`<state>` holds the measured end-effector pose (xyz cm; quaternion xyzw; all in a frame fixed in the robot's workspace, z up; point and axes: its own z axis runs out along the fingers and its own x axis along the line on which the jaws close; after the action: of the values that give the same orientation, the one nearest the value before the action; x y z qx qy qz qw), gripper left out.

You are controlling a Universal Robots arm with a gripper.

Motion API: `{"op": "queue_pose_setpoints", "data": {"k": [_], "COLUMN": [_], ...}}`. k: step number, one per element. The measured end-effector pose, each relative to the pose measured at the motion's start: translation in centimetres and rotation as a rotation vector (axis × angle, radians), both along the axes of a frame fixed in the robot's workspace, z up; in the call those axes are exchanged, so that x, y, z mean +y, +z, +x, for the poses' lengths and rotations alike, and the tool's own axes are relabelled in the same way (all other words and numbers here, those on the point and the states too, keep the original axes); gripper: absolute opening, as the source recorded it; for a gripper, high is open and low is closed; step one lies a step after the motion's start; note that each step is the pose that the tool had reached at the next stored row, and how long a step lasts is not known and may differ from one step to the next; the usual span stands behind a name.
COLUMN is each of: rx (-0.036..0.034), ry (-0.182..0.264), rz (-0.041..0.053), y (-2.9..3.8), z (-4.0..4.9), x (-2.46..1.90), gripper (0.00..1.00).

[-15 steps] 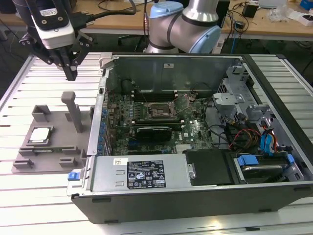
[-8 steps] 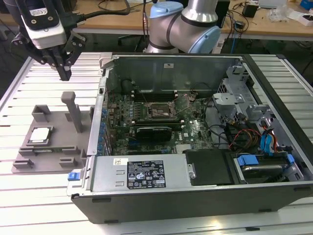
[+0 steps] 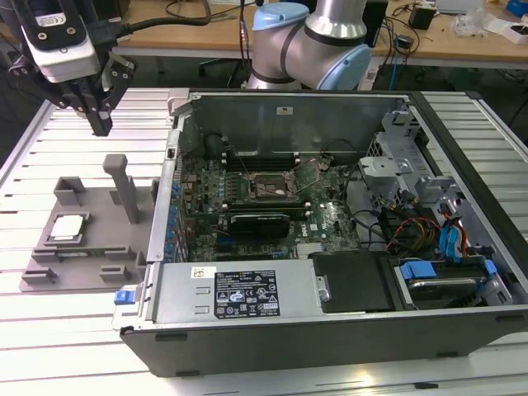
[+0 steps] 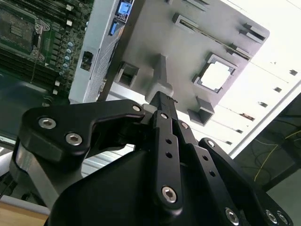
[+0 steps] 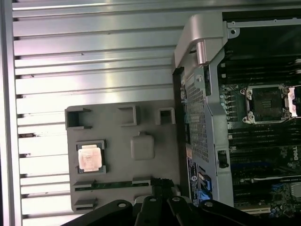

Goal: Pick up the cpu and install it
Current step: 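Reach for the cpu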

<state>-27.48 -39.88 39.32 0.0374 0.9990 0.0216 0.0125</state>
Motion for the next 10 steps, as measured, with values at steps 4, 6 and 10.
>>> {"op": "queue_pose_setpoints", "data": {"k": [4,6,10], "rx": [0.0000,0.0000,0.0000], "ry": [0.000,0.000,0.000], "rz": [-0.0002,-0.0004,-0.0011], "y": [0.00,0.00,0.00], "z": [-0.77,-1.09,-1.96], "x": [0.00,0.00,0.00], "gripper": [0.11,0.11,0.11]}}
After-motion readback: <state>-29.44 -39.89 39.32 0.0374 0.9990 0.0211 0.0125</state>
